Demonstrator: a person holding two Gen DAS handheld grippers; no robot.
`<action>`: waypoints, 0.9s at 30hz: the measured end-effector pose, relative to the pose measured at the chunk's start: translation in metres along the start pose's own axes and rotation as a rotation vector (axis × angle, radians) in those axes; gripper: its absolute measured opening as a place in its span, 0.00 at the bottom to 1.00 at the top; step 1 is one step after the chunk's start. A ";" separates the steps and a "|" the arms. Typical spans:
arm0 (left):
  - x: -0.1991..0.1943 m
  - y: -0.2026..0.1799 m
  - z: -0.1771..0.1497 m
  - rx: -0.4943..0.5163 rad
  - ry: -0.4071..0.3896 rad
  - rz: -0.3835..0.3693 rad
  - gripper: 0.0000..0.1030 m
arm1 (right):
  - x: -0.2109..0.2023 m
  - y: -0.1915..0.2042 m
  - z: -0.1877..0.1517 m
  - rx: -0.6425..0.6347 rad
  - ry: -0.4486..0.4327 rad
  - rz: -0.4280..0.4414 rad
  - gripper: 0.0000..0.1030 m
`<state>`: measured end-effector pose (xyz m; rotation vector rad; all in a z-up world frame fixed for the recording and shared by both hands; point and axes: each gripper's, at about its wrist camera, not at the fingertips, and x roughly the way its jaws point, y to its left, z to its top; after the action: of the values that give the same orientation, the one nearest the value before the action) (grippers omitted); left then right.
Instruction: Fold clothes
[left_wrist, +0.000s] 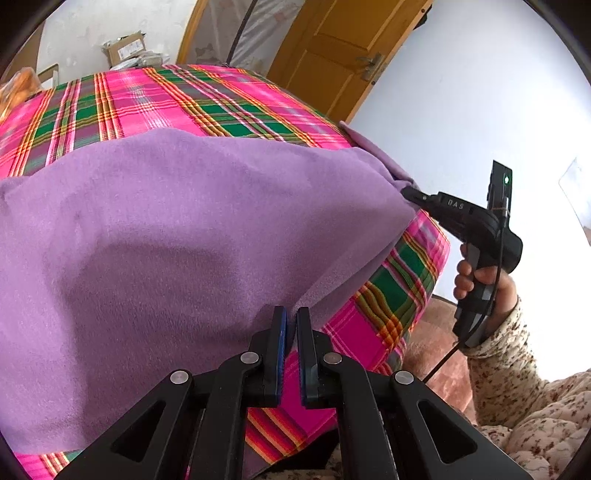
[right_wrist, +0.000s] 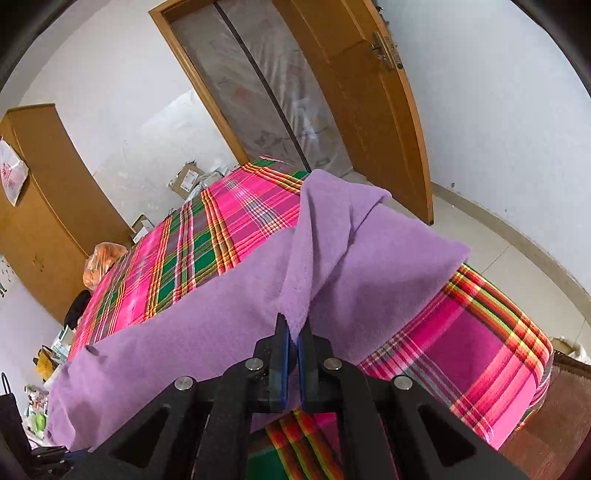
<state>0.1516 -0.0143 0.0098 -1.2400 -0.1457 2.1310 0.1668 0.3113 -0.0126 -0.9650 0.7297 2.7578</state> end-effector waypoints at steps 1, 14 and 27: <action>0.000 0.000 0.000 -0.002 0.002 -0.001 0.05 | 0.000 0.000 -0.001 -0.004 0.001 -0.004 0.04; 0.005 0.004 0.002 -0.019 0.038 -0.012 0.05 | 0.010 -0.003 -0.014 -0.049 0.043 -0.031 0.04; -0.001 0.002 0.028 -0.009 0.046 -0.148 0.14 | -0.008 -0.008 -0.006 -0.136 0.042 -0.065 0.12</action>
<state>0.1279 -0.0097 0.0249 -1.2435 -0.2206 1.9761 0.1783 0.3157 -0.0151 -1.0552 0.5116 2.7680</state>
